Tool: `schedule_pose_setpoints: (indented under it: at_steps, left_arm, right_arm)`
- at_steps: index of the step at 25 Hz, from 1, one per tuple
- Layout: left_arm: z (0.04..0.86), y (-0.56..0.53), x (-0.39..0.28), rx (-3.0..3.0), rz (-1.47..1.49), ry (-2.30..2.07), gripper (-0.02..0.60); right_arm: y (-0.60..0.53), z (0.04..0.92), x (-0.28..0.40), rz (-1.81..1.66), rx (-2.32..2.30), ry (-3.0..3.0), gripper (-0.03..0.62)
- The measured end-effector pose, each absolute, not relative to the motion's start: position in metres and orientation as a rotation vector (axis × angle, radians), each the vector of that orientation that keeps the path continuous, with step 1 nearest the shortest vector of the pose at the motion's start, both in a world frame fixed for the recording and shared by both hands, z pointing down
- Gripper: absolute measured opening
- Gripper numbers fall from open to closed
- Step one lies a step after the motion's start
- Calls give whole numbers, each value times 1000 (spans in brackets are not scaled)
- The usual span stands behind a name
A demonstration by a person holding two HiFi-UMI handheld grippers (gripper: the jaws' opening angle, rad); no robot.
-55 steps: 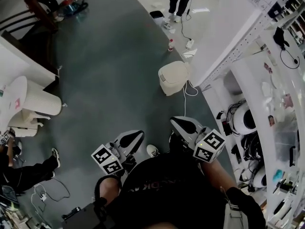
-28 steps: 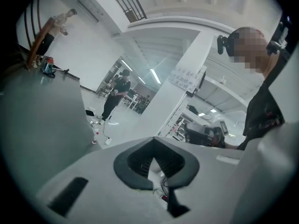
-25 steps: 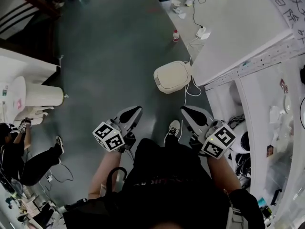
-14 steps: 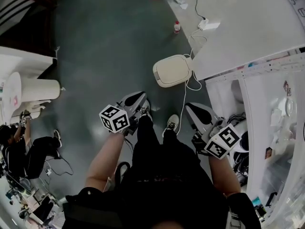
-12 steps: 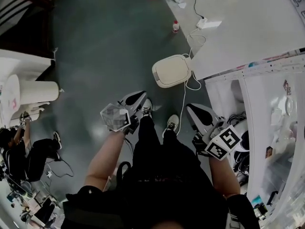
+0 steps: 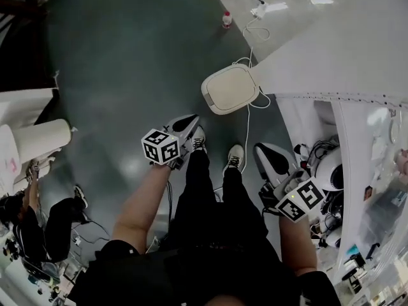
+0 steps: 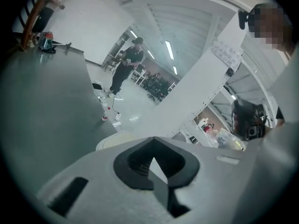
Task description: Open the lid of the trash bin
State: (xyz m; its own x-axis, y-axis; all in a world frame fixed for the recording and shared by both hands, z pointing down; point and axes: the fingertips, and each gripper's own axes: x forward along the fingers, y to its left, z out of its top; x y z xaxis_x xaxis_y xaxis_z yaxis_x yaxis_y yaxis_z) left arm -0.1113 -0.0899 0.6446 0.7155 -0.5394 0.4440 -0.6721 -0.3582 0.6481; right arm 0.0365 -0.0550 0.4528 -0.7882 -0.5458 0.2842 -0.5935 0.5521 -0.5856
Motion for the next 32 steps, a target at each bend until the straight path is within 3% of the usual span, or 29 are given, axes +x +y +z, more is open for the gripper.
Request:
schedule_pose_setpoints:
  at_steps: [8,21,32]
  left_arm:
    - [741,-127,-126,1966,237,-862,3]
    - [892,-149,-132,1790,349,-888,158]
    - [971,-157,-125,1716,381,-930,179]
  right_arm:
    - [-85,504,11,1153,1121,-2610,8]
    - [-80,597,-3,1295,1149,-2462,8]
    - [-71,653,10,1367,1161,-2394,8]
